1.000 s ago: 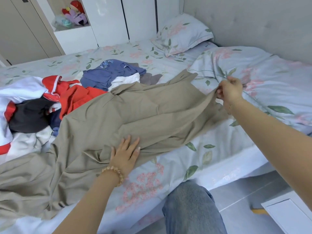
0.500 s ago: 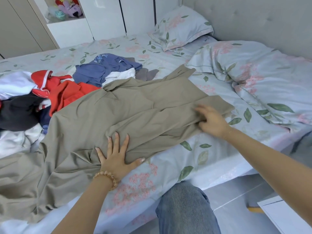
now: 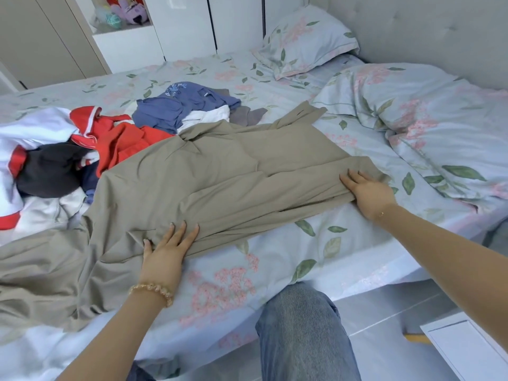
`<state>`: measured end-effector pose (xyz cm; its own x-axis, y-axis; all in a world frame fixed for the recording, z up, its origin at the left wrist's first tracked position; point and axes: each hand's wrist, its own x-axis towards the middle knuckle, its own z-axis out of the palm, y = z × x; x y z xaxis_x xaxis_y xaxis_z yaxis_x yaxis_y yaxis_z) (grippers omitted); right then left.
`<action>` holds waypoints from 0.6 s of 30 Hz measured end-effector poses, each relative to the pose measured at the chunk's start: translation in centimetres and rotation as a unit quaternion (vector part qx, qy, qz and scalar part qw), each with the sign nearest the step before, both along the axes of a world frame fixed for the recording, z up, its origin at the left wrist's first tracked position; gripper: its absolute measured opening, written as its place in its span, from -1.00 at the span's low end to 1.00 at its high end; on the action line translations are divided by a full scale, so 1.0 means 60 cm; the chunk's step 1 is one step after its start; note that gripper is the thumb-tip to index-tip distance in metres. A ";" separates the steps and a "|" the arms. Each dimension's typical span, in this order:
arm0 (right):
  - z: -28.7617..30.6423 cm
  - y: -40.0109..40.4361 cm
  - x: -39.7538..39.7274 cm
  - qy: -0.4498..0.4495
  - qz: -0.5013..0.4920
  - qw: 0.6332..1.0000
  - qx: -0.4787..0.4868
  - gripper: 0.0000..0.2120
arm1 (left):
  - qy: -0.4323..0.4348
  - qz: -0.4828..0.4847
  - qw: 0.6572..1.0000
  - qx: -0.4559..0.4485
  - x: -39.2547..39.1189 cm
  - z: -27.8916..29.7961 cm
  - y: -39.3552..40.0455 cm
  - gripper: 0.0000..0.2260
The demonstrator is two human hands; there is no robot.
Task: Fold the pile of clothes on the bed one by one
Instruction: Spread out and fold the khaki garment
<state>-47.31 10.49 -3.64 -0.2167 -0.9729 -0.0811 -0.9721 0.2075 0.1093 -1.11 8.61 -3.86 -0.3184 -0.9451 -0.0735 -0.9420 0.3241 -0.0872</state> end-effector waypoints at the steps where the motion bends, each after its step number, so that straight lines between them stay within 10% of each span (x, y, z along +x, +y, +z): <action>1: 0.005 0.019 0.007 0.009 -0.005 1.000 0.001 -0.42 | -0.011 -0.010 1.000 -0.001 0.011 0.002 0.000 -0.20; 9: 0.000 0.177 0.028 0.062 -0.025 0.997 0.032 -0.34 | -0.034 -0.153 0.979 -0.129 0.074 -0.032 0.084 0.00; 18: 0.035 0.167 0.258 -0.037 0.236 0.970 -0.034 -0.25 | 0.015 0.050 0.993 -0.102 0.193 -0.001 0.110 -0.09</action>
